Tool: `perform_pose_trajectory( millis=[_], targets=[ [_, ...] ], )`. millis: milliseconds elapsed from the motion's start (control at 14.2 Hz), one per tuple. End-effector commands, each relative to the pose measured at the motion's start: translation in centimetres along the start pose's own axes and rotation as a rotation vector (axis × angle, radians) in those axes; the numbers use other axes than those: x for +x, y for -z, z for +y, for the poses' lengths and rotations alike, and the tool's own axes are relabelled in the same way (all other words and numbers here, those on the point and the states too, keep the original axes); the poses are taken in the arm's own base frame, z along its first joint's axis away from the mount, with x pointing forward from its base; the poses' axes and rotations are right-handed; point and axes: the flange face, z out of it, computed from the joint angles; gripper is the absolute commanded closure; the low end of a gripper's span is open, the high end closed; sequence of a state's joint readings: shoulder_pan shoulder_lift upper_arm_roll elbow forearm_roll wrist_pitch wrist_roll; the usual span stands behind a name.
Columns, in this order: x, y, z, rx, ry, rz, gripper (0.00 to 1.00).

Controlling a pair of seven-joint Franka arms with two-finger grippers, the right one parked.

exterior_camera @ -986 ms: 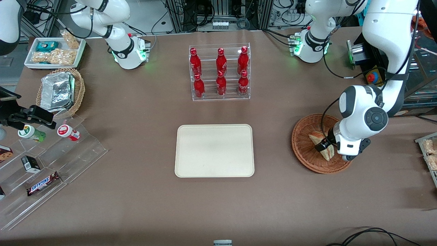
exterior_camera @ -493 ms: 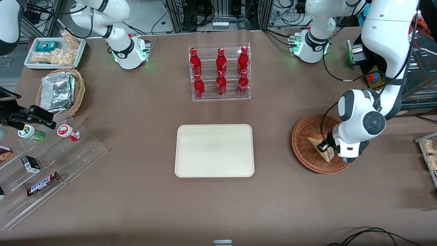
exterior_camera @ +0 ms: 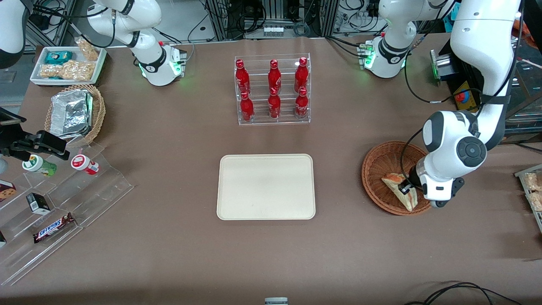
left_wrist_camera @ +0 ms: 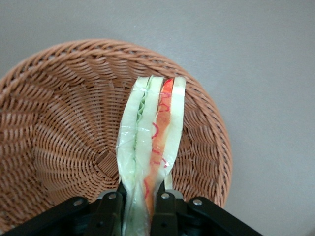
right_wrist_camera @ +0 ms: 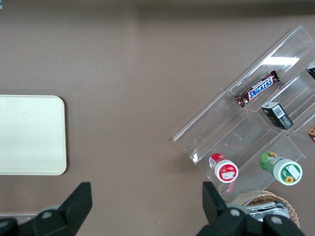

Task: Place sandwich from basket to tray
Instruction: 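Close the left gripper on the wrapped sandwich, then lift the sandwich and carry it over the cream tray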

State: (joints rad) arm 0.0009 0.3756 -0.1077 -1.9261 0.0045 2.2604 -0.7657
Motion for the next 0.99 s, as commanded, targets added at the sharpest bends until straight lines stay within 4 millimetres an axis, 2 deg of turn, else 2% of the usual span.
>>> perform_pose_trajectory(
  millis=[0, 141, 282, 634, 915],
  targets=[
    [0.1, 3.7, 0.7, 0.027, -0.123, -0.020, 0.93],
    [-0.1, 5.4, 1.4, 0.040, -0.184, -0.051, 0.92],
    [-2.3, 6.1, 3.9, 0.035, -0.256, -0.061, 0.92],
    [-11.1, 5.9, 11.9, -0.008, -0.448, -0.089, 0.89],
    [-18.5, 4.0, 16.2, 0.013, -0.578, -0.110, 0.87]
  ],
)
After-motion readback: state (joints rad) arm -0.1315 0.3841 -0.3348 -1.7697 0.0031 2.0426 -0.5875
